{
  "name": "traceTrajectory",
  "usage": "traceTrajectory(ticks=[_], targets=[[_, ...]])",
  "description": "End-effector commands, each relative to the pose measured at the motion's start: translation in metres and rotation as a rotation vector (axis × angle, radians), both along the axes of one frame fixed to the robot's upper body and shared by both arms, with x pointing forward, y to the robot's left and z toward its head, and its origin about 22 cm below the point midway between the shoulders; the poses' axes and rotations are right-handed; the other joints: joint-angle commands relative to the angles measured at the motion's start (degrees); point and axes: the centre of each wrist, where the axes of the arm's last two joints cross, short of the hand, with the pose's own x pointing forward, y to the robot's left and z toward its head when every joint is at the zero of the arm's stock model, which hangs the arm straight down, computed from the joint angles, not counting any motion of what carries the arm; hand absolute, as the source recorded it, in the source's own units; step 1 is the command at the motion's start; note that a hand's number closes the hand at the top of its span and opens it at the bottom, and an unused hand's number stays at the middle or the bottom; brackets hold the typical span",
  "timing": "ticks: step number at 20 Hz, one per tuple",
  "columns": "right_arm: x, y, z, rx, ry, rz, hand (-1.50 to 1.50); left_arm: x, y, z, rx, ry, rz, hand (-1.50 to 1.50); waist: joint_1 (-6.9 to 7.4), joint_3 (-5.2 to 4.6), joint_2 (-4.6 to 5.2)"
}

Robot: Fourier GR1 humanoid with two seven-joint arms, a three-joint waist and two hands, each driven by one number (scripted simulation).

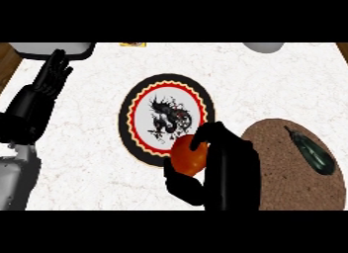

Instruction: Pick the tomato from the placemat and place it in the plate

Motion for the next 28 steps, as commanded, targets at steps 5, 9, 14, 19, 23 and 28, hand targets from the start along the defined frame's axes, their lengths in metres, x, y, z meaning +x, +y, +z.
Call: traceTrajectory(ticks=[5, 9, 14, 19, 23, 28], targets=[[0.078, 0.031, -0.003, 0.107, 0.103, -0.117, 1.50, 0.001, 0.001, 0.007, 0.010, 0.009, -0.024, 0.00, 1.00, 0.04, 0.03], [0.109, 0.033, -0.037, 0.057, 0.141, -0.148, 1.50, 0.001, -0.003, -0.001, -0.012, -0.001, -0.030, 0.00, 1.65, 0.04, 0.34], [0.141, 0.040, -0.053, 0.000, 0.207, -0.142, 1.50, 0.006, -0.001, 0.012, 0.002, -0.005, -0.031, 0.00, 1.84, 0.06, 0.27], [0.161, 0.026, -0.062, 0.175, 0.206, -0.212, -1.50, 0.013, -0.015, 0.007, -0.002, -0.008, -0.046, 0.00, 2.49, 0.10, 0.70], [0.171, 0.025, -0.069, 0.248, 0.201, -0.177, -1.50, 0.010, -0.014, 0.001, -0.008, -0.012, -0.061, 0.00, 4.24, 0.12, 1.07], [0.177, 0.031, -0.059, 0.364, 0.033, -0.148, -1.50, 0.012, -0.012, 0.005, 0.002, 0.002, -0.077, 0.00, 3.97, 0.13, 0.92]])
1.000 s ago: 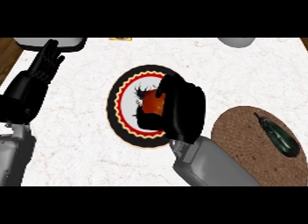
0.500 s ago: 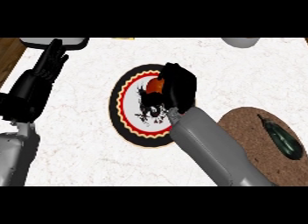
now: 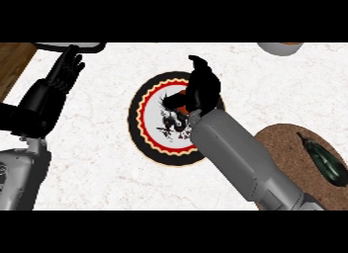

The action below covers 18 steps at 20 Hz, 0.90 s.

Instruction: Pick the tomato from the placemat and place it in the plate

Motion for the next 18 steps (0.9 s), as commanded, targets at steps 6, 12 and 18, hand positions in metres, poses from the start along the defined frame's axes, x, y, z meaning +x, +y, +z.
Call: traceTrajectory(ticks=[6, 12, 18], targets=[[0.007, 0.005, 0.019, 0.286, -0.270, -0.103, -1.50, -0.004, -0.002, 0.009, 0.012, 0.003, 0.010, 0.00, -0.72, 0.07, -0.60], [-0.010, 0.007, 0.006, 0.403, -0.311, -0.138, -1.50, -0.008, 0.009, -0.007, 0.012, 0.014, 0.064, 0.00, -3.89, -0.05, -1.31], [-0.043, -0.017, -0.017, 0.465, -0.362, -0.158, -1.50, -0.023, 0.032, -0.010, 0.011, 0.016, 0.100, 0.00, -6.14, -0.06, -1.79]])
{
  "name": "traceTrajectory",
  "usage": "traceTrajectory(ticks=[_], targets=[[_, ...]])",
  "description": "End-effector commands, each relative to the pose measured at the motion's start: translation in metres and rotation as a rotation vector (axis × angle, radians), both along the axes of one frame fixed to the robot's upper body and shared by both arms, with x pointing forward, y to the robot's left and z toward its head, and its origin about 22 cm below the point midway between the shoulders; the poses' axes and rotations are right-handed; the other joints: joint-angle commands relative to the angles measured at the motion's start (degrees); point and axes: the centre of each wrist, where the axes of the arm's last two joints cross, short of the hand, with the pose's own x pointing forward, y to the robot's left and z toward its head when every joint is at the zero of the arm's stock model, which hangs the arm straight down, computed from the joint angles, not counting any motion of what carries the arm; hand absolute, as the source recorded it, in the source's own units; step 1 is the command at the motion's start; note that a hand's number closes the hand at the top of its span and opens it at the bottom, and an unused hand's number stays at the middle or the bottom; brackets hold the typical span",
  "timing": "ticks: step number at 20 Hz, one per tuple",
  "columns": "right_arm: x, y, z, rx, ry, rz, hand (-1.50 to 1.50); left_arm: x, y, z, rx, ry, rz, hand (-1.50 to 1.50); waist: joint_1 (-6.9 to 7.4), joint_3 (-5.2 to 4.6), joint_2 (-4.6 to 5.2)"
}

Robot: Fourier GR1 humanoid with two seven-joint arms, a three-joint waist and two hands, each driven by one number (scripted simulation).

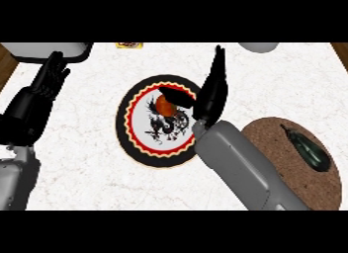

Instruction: Pick the tomato from the placemat and place it in the plate

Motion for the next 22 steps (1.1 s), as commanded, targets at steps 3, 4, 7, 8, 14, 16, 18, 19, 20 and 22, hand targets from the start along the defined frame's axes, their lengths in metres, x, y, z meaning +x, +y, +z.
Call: traceTrajectory(ticks=[3, 4, 7, 8, 14, 16, 18, 19, 20, 22], targets=[[-0.054, -0.052, -0.026, 0.055, -0.063, -0.024, -1.50, -0.001, 0.015, 0.013, 0.001, 0.006, 0.037, 0.00, -1.87, 0.03, -0.38], [-0.058, -0.061, -0.017, 0.061, -0.071, -0.017, -1.50, -0.008, 0.012, 0.006, -0.016, 0.021, 0.022, 0.00, -1.67, -0.01, -0.39], [-0.081, -0.094, -0.016, 0.029, -0.067, -0.016, -1.50, -0.007, 0.014, 0.002, -0.014, 0.014, 0.029, 0.00, -1.70, -0.03, -0.30], [-0.095, -0.085, -0.017, 0.039, -0.065, 0.005, -1.50, -0.008, -0.009, 0.009, -0.001, 0.003, 0.031, 0.00, -1.73, -0.03, -0.37], [-0.146, -0.131, -0.015, 0.025, -0.055, -0.005, -1.50, -0.007, -0.010, 0.006, 0.005, 0.011, 0.016, 0.00, -1.27, -0.01, -0.10], [-0.174, -0.134, -0.025, 0.038, -0.041, -0.006, -1.50, -0.008, 0.022, 0.006, -0.006, 0.008, 0.027, 0.00, -1.32, -0.01, -0.08], [-0.166, -0.150, -0.019, 0.017, -0.045, 0.006, -1.50, -0.004, 0.015, -0.002, -0.005, 0.005, 0.017, 0.00, -1.08, 0.00, 0.01], [-0.177, -0.152, -0.016, -0.013, -0.044, -0.012, -1.50, -0.015, 0.007, -0.012, 0.009, 0.010, 0.006, 0.00, -1.13, -0.02, -0.06], [-0.174, -0.154, -0.025, -0.015, -0.048, -0.017, -1.50, -0.013, -0.004, -0.003, -0.002, 0.014, 0.028, 0.00, -0.95, 0.00, -0.02], [-0.169, -0.177, -0.012, -0.068, -0.067, -0.032, -1.50, -0.017, 0.008, 0.001, 0.000, -0.009, 0.016, 0.00, -0.90, 0.00, -0.04]])
